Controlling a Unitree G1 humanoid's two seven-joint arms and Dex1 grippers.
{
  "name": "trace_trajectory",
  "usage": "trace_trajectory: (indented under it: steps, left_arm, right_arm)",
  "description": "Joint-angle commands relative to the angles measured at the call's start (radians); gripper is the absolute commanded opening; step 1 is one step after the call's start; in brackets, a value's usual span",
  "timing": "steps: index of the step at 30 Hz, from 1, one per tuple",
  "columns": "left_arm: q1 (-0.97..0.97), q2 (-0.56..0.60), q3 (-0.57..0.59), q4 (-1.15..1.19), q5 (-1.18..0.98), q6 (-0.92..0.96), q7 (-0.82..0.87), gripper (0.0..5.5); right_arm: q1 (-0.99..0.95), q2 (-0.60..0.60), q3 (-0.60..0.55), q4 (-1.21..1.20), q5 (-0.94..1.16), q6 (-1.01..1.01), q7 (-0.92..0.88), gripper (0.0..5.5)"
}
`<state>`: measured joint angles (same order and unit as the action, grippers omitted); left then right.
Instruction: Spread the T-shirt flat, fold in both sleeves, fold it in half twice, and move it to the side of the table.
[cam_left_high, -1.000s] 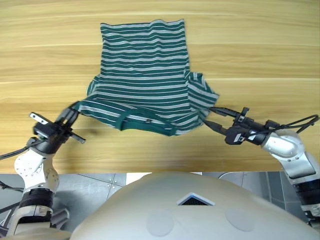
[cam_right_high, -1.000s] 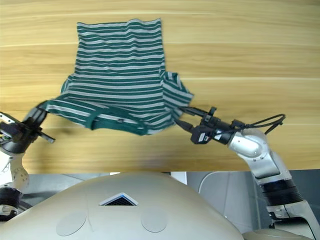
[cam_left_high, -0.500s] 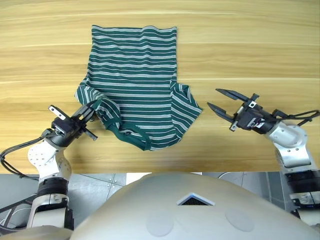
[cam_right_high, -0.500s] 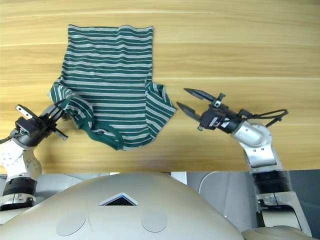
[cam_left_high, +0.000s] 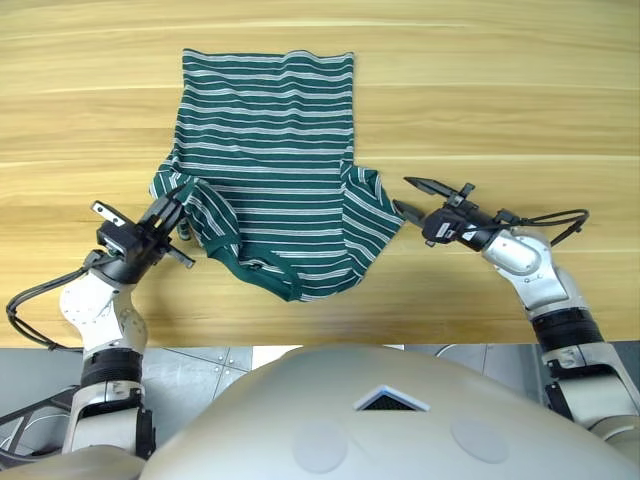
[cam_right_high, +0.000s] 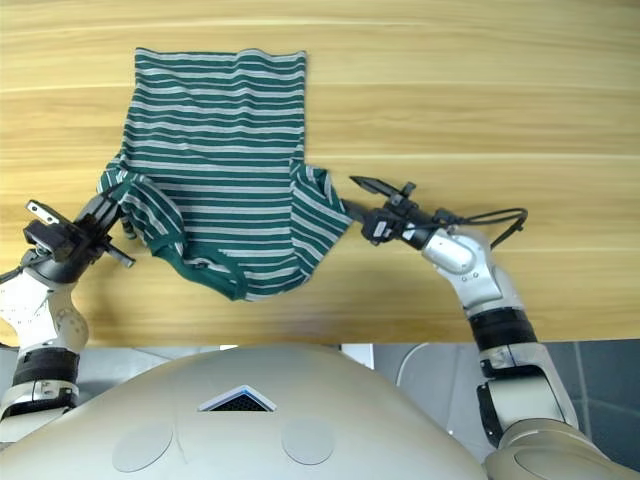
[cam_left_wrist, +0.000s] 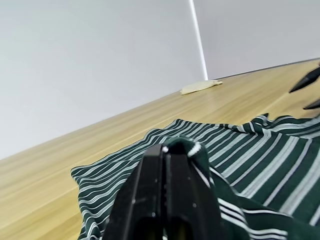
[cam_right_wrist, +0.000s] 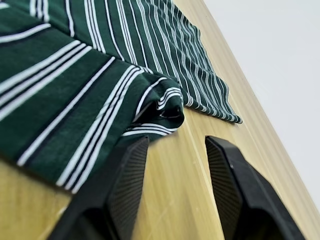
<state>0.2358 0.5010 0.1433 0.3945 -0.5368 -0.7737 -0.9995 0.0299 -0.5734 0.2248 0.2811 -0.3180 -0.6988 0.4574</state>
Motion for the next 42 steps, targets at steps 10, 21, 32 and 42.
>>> trace_trajectory:
  steps: [10, 21, 32, 42]
  left_arm:
    - [0.048, -0.002, 0.020, -0.125, 0.022, 0.094, 0.008, 2.02]
    - [0.127, -0.009, 0.219, -0.328, -0.318, 0.193, -0.086, 3.62]
    - [0.020, -0.068, 0.316, -0.212, -0.302, 0.251, -0.146, 5.17]
    - [-0.169, -0.103, 0.388, -0.113, -0.292, 0.318, -0.023, 5.39]
  right_arm:
    - [0.009, -0.021, 0.064, -0.008, -0.056, 0.001, 0.013, 2.13]
    - [-0.017, -0.050, 0.065, 0.045, -0.113, 0.026, -0.042, 2.13]
    - [-0.066, -0.079, 0.073, 0.137, -0.175, 0.033, -0.114, 2.13]
    - [-0.127, -0.110, 0.064, 0.287, -0.190, 0.060, -0.173, 2.13]
